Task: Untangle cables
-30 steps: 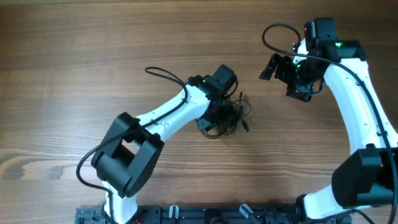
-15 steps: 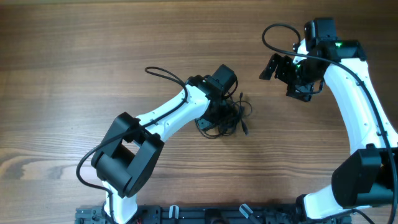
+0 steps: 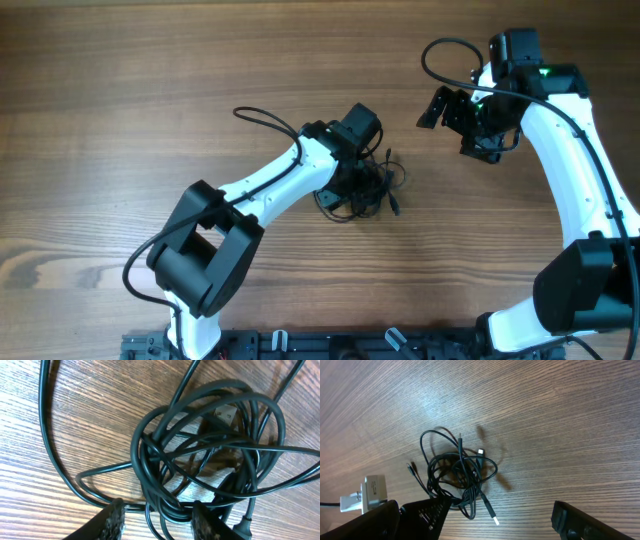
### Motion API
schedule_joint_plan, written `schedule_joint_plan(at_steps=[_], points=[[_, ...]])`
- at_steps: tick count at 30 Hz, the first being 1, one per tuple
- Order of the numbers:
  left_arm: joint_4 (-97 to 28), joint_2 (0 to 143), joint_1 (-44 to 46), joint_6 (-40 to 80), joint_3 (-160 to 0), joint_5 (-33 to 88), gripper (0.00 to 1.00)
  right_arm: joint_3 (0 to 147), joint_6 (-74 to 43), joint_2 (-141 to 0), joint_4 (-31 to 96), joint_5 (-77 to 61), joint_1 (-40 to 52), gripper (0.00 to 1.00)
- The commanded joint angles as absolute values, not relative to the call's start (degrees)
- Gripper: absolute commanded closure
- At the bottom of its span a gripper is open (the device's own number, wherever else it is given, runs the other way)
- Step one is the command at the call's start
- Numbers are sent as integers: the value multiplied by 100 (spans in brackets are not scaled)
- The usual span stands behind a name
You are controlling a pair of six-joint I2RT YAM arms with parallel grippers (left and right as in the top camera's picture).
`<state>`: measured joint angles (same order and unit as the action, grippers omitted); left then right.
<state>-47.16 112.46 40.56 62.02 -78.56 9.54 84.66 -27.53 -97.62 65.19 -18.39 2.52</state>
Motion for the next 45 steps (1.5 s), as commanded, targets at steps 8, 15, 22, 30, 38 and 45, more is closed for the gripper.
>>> schedule_joint_plan(at_steps=[8,15,22,30,38,45], points=[[-4519,11327,4180,6198,-7782,714,69,8423,-2694,-9762,6523,-1931,239,0],[-4519,11511,4261,6198,-7782,718,70,8423,-2694,-9762,6523,-1931,239,0],[-4519,11563,4298,6198,-7782,718,91,8423,-2692,-9762,6523,-1931,239,0],[-4515,11533,4285,6198,-7813,742,96,8423,-2689,-9762,6528,-1929,239,0],[-4449,10746,3992,6027,-8156,1247,96,8423,-2526,-9762,6635,-1970,261,0],[-4191,9828,3433,6189,-8171,1544,96,8423,-1092,-9762,6711,-3120,609,0]])
